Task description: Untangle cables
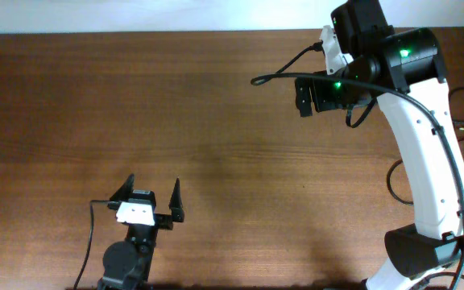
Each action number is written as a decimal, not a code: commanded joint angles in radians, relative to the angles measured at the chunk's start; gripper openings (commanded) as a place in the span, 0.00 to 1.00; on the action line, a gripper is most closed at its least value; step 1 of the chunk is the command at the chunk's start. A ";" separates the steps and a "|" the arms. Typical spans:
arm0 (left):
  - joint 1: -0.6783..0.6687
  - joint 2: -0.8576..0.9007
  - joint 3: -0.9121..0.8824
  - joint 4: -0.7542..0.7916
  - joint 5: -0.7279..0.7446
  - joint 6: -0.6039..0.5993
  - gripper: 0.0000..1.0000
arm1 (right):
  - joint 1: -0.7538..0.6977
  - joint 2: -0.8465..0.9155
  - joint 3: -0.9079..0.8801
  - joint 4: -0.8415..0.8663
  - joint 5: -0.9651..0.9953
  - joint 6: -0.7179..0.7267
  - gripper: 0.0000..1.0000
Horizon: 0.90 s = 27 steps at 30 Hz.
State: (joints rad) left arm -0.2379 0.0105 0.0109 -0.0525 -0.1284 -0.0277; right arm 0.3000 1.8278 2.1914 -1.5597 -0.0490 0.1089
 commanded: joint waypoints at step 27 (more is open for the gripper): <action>0.219 -0.005 -0.002 -0.020 0.000 0.043 0.99 | 0.001 -0.019 -0.001 0.000 0.005 0.003 0.99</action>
State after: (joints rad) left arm -0.0254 0.0113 0.0101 -0.0658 -0.1280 0.0010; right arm 0.3000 1.8278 2.1910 -1.5597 -0.0490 0.1089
